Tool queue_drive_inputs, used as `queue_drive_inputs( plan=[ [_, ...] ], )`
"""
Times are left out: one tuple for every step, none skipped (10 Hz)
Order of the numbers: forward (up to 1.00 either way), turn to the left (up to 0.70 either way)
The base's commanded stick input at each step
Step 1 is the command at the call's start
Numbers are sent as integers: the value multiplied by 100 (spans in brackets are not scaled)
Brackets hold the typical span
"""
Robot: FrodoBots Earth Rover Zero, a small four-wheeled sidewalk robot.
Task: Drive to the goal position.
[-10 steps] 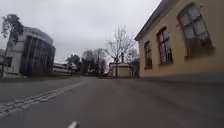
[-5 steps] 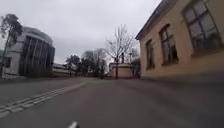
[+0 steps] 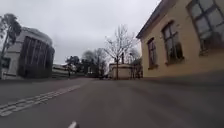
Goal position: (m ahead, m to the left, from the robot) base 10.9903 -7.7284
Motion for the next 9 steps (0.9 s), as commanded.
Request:
queue_drive_inputs(
  plan=[
    [100,0],
    [100,0],
    [100,0],
    [100,0],
    [0,0],
    [0,0],
    [0,0],
    [0,0],
    [0,0]
  ],
)
